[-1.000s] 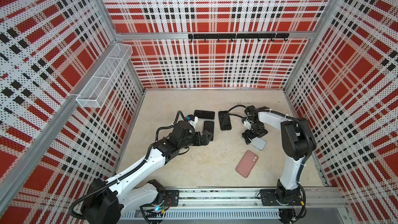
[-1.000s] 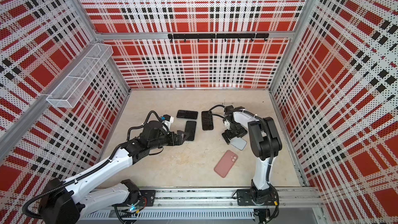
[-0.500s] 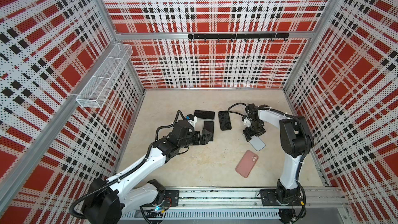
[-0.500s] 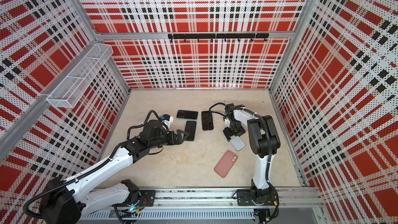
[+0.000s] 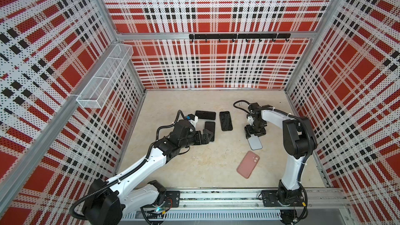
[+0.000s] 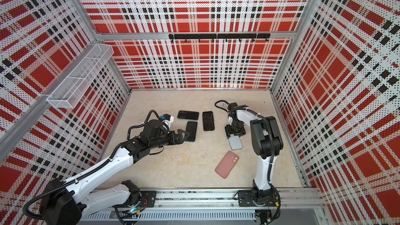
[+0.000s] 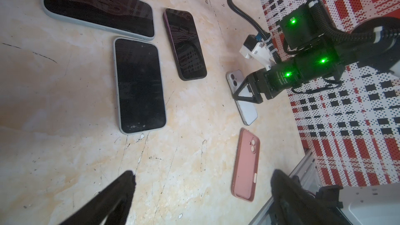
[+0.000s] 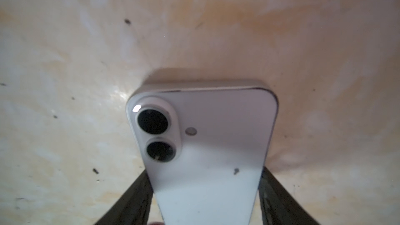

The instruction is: Put the phone into the phone case

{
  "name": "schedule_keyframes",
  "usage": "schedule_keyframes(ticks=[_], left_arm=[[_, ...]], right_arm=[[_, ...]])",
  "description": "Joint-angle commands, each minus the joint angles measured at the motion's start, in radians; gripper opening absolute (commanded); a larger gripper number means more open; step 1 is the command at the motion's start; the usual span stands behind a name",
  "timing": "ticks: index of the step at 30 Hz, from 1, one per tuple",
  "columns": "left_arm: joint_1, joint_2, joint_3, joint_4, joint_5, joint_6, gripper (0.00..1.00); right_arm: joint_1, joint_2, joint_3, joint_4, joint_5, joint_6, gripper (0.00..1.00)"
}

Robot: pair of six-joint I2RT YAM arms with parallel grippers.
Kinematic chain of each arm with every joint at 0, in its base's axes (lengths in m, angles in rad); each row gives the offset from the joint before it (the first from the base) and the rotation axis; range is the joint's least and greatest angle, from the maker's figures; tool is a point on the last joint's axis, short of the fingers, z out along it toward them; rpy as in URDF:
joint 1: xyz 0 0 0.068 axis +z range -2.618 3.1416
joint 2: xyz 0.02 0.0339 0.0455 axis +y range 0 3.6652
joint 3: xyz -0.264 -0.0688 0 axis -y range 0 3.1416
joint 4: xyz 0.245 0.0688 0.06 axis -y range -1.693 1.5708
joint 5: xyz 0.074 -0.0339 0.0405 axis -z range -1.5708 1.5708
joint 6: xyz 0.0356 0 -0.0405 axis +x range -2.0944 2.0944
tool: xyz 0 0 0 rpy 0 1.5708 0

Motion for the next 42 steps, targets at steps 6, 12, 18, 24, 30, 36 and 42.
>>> schedule_keyframes(ticks=[6,12,18,24,30,36,42], left_arm=[[-0.092,0.032,-0.018,0.152,-0.048,-0.029,0.99],[-0.168,0.169,-0.025,0.250,-0.039,-0.039,0.99],[-0.259,0.384,-0.068,0.515,-0.042,-0.139,0.97],[-0.319,0.628,-0.027,0.782,-0.078,-0.223,0.93],[-0.339,0.727,0.021,0.869,-0.147,-0.246,0.94],[-0.330,0.863,0.136,0.870,-0.129,-0.260,0.89],[-0.323,0.964,0.236,0.866,-0.141,-0.254,0.76]], right_arm=[[-0.027,-0.052,-0.129,0.328,-0.303,0.208,0.57],[-0.030,-0.066,-0.195,0.433,-0.376,0.279,0.57],[-0.036,-0.063,-0.241,0.503,-0.412,0.316,0.57],[-0.037,-0.065,-0.245,0.517,-0.430,0.317,0.57],[-0.043,-0.066,-0.244,0.511,-0.438,0.302,0.57],[-0.045,-0.057,-0.255,0.525,-0.451,0.304,0.57],[-0.044,-0.064,-0.268,0.538,-0.463,0.314,0.57]])
